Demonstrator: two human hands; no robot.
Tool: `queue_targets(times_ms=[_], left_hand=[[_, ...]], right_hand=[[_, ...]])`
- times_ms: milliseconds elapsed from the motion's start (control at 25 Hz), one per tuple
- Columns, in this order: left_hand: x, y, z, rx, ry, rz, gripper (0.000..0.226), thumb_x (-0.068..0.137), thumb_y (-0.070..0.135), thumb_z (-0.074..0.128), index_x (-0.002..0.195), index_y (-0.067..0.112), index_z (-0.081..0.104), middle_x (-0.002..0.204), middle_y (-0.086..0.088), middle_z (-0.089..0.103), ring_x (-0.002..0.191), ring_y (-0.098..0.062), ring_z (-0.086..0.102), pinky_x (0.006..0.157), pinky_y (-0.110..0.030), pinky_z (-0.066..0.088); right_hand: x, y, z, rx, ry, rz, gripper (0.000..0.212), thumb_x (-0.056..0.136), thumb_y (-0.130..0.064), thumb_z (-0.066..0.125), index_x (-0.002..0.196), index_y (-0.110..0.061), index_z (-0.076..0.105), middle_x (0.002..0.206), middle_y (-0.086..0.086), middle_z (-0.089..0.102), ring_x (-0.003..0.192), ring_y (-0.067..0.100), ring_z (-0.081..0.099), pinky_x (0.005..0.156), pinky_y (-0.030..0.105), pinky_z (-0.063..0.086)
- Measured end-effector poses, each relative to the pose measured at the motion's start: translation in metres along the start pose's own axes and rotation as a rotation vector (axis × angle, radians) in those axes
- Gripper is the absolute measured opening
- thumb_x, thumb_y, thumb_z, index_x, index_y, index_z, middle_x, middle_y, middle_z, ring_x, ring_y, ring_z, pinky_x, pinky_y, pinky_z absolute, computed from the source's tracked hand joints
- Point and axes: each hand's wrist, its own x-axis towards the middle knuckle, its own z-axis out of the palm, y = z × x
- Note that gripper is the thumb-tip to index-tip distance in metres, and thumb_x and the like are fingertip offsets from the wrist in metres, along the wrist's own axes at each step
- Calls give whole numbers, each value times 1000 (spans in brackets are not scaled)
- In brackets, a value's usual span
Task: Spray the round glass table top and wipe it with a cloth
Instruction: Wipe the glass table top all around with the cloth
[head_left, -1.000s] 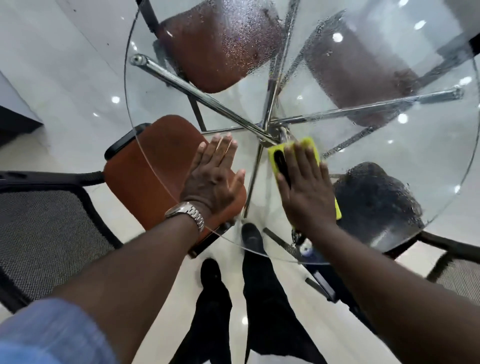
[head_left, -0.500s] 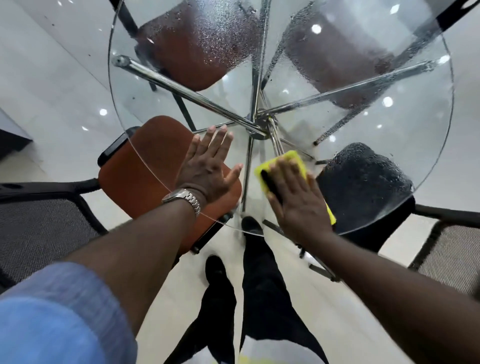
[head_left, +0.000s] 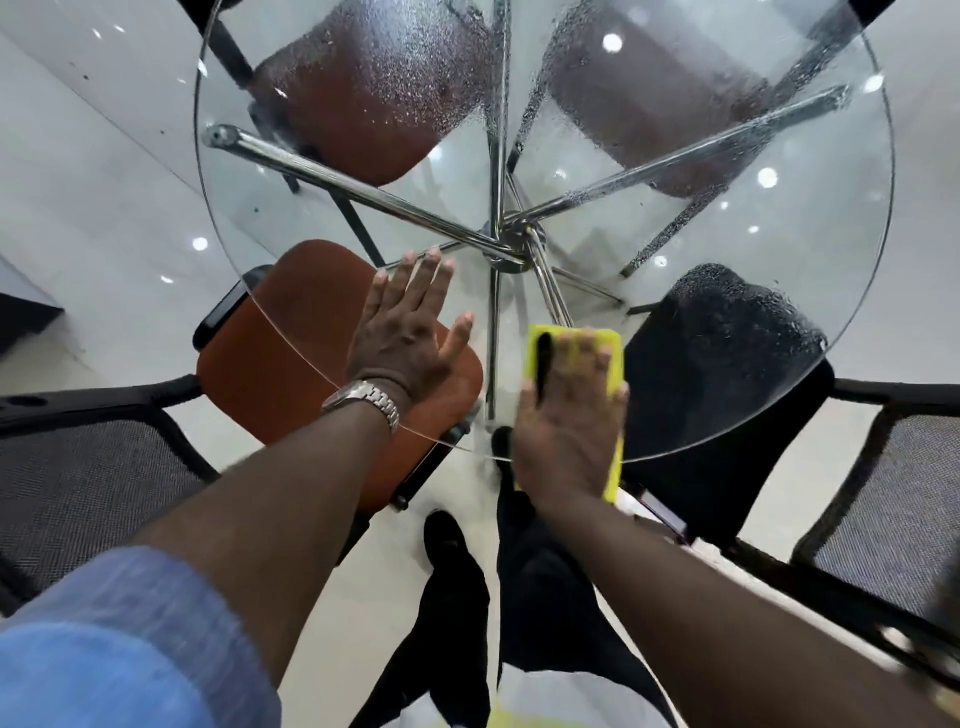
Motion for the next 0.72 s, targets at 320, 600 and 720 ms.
queue_targets(times_ms=[320, 600, 720], left_hand=[[-1, 4, 1, 12, 14, -9, 69, 104, 58, 28, 162, 23, 28, 171, 1, 22, 159, -19, 15, 130, -45, 9], [0, 1, 4, 15, 33, -8, 65, 103, 51, 37, 162, 23, 31, 170, 0, 26, 158, -20, 18, 130, -43, 9], [0, 1, 4, 9, 31, -13, 64, 103, 48, 38, 162, 24, 29, 171, 1, 23, 159, -18, 16, 130, -41, 6]], right_hand=[[70, 102, -31, -71, -146, -403, 70, 109, -61, 31, 171, -34, 16, 180, -6, 7, 167, 16, 6, 131, 55, 20], [44, 26, -9, -54, -134, -360, 69, 111, -50, 32, 172, -23, 14, 180, 5, 11, 167, 26, 9, 133, 55, 11], [99, 65, -28, -133, -214, -850, 64, 113, -56, 28, 171, -35, 11, 180, -6, 7, 166, 14, -1, 135, 46, 10]])
